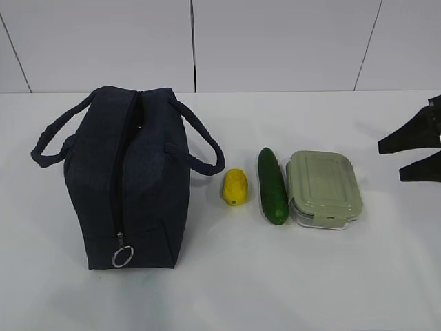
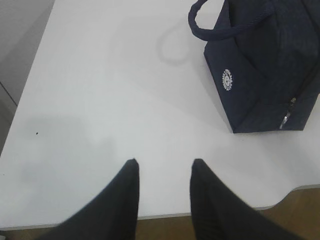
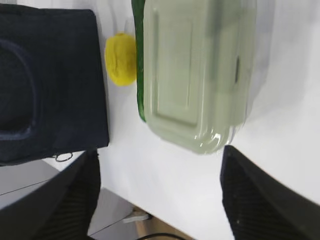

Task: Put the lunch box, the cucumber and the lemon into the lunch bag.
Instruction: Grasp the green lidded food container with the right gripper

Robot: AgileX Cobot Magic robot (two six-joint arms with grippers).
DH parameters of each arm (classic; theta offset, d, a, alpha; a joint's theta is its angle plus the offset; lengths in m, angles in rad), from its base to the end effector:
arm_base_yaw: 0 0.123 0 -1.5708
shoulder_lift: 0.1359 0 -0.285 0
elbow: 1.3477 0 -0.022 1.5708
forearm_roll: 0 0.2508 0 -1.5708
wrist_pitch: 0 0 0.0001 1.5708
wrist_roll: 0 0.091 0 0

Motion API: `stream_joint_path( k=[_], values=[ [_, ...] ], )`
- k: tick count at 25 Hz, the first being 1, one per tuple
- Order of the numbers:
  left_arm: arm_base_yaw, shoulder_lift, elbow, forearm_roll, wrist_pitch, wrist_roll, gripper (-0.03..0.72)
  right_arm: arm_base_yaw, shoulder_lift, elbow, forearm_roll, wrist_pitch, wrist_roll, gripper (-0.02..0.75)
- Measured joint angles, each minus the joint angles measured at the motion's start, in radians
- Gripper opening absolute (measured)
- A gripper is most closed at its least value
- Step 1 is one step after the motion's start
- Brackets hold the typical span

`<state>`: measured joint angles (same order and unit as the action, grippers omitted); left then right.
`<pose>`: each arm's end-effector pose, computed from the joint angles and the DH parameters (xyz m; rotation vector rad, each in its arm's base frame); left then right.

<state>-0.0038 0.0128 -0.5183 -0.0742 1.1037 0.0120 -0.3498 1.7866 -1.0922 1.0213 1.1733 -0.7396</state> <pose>-0.0069 -0.0060 0.2792 0.0221 2.0804 -0.0843 0.3257 -0.0426 0.2095 0.1811 2.5853 1.1926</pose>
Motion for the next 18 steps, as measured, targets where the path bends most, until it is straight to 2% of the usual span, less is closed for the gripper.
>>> stream_joint_path(
  k=[10, 18],
  values=[
    [0.0, 0.0, 0.0, 0.0, 0.0, 0.0, 0.245, 0.004, 0.16, -0.14, -0.017, 0.004, -0.002, 0.566],
    [0.0, 0.0, 0.0, 0.0, 0.0, 0.0, 0.245, 0.012, 0.236, -0.161, -0.017, 0.004, -0.035, 0.566]
  ],
)
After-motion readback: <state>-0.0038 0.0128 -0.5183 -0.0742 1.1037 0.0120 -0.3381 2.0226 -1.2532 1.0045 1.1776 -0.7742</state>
